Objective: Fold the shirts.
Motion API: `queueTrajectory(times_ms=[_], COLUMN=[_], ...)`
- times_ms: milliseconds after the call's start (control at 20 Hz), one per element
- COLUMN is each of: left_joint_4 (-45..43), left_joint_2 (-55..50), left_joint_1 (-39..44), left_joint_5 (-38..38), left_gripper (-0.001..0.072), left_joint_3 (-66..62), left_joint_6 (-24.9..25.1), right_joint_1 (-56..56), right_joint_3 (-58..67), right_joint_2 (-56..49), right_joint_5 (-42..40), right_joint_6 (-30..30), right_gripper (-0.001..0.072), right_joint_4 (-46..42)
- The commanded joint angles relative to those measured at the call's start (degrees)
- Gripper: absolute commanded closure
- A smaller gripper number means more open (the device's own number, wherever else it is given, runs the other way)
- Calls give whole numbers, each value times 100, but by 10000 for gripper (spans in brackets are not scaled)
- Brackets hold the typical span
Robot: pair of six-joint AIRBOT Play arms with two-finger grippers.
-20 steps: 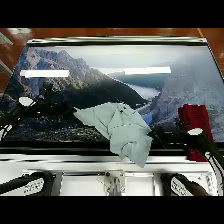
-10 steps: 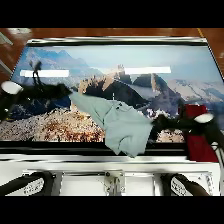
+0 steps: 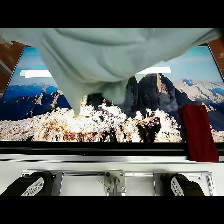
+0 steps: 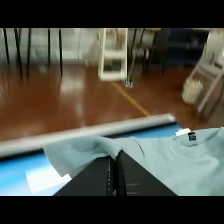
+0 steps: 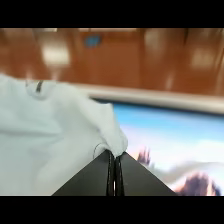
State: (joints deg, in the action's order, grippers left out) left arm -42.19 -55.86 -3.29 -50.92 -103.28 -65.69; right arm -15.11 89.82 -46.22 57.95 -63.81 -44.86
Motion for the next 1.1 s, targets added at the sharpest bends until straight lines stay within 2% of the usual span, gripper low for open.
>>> queueTrajectory(times_ms=[0,100,200,400,450,550,650,750,900,1050], left_joint_4=[-42,-195,-525,-1797,-2041,-2170,-2146,-1606,-352,-168], left_joint_2=[459,575,599,490,413,109,-452,-1075,-2044,-3101], left_joint_1=[-85,-85,-87,-87,-87,-103,-96,-96,87,662], left_joint_5=[20,-35,-120,-417,-417,-409,-210,514,1860,2319], left_gripper=[673,672,672,672,672,673,672,672,672,672], left_joint_3=[-579,-579,-579,-485,-398,-295,-286,-286,-289,-413], left_joint_6=[50,48,15,-435,-514,-511,-511,-509,-507,-505], right_joint_1=[4,4,4,4,4,7,9,11,11,11], right_joint_3=[1137,1285,1333,1325,1325,1204,824,278,-647,-1574], right_joint_2=[168,168,168,35,-87,-411,-769,-1185,-1832,-2448], right_joint_5=[-70,-37,286,2103,2706,3497,3515,3456,3379,3008], right_joint_6=[-503,-588,-894,-1471,-1606,-1821,-1952,-1978,-1945,-1945], right_gripper=[658,657,658,658,658,657,657,657,657,657], right_joint_4=[-310,-452,-1049,-2959,-3123,-2898,-2238,-1665,-1718,-1884])
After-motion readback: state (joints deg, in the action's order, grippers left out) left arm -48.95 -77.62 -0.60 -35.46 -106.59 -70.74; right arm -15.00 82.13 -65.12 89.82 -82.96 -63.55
